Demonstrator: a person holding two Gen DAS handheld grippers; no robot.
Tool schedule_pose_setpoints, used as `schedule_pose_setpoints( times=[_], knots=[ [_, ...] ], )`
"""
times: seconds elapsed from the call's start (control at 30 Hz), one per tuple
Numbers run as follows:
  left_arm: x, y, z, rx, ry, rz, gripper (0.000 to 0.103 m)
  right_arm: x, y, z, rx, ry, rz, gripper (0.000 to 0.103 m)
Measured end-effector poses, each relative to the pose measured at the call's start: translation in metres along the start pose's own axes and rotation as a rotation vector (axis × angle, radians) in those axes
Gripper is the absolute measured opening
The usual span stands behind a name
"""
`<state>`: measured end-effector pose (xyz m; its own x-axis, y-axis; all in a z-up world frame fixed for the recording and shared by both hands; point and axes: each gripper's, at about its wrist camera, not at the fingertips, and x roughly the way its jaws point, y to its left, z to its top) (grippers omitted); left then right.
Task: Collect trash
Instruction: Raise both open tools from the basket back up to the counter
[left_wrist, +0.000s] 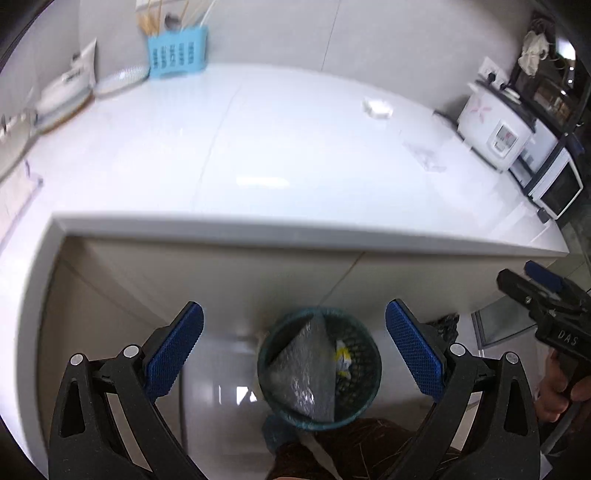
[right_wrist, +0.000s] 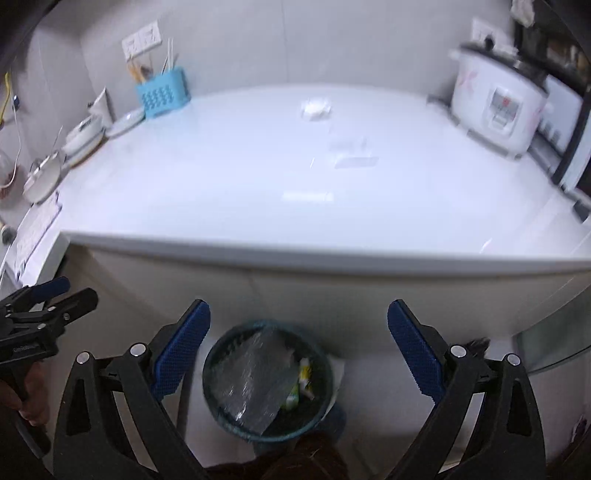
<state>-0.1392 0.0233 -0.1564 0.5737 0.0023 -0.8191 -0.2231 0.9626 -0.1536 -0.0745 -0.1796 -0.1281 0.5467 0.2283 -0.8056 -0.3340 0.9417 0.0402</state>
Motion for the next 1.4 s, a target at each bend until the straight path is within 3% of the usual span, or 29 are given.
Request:
schedule_pose_setpoints(
  times=[0.4, 0.67, 1.1, 1.4],
  knots=[
    [-0.062, -0.033, 0.095, 0.092, -0.162, -0.010, 0.097, -0.069, -0.015, 0.089, 0.007, -0.155, -0.028, 0.093],
    [-0.065, -0.051, 0.146, 0.113, -0.170, -0.023, 0.097, -0.067, -0.022, 0.136, 0.005, -0.142, -0.028, 0.093],
    [0.015, -0.064, 0.190, 0.080, -0.077, 0.023, 0.097, 0.042, -0.065, 0.175, 0.004, 0.010, -0.042, 0.093],
    [0.071, -0.069, 0.217, 0.068, -0.017, 0.060, 0.097, 0.153, -0.076, 0.192, -0.017, 0.198, -0.002, 0.085]
  ],
)
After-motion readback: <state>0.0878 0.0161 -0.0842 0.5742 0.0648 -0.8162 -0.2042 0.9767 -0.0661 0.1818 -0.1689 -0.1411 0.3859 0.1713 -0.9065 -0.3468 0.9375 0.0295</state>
